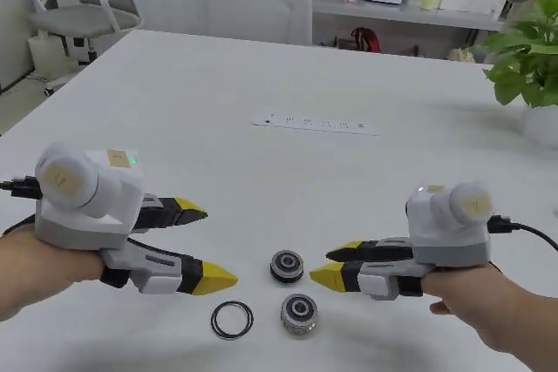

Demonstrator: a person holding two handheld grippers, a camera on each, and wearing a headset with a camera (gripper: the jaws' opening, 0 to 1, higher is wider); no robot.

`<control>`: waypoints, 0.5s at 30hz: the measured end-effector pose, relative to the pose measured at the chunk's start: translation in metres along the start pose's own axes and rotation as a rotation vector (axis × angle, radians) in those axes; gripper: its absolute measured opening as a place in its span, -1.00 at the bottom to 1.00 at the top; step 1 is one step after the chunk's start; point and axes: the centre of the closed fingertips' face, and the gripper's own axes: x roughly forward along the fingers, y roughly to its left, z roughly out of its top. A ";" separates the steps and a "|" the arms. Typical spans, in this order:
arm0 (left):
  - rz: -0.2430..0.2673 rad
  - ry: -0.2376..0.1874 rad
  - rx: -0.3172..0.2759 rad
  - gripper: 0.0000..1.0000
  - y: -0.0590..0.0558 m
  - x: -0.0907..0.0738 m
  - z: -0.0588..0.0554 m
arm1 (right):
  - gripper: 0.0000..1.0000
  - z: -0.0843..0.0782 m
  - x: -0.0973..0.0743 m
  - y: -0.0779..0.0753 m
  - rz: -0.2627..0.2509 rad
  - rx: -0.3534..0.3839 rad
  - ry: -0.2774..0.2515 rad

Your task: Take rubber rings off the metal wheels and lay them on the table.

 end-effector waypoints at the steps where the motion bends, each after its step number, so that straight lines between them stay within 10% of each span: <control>1: -0.002 0.001 0.001 0.27 0.000 0.001 0.000 | -0.44 0.000 0.000 -0.001 0.000 -0.001 0.001; 15: -0.021 0.028 0.013 0.22 0.003 0.025 -0.002 | -0.42 -0.001 0.011 -0.003 -0.002 -0.028 0.016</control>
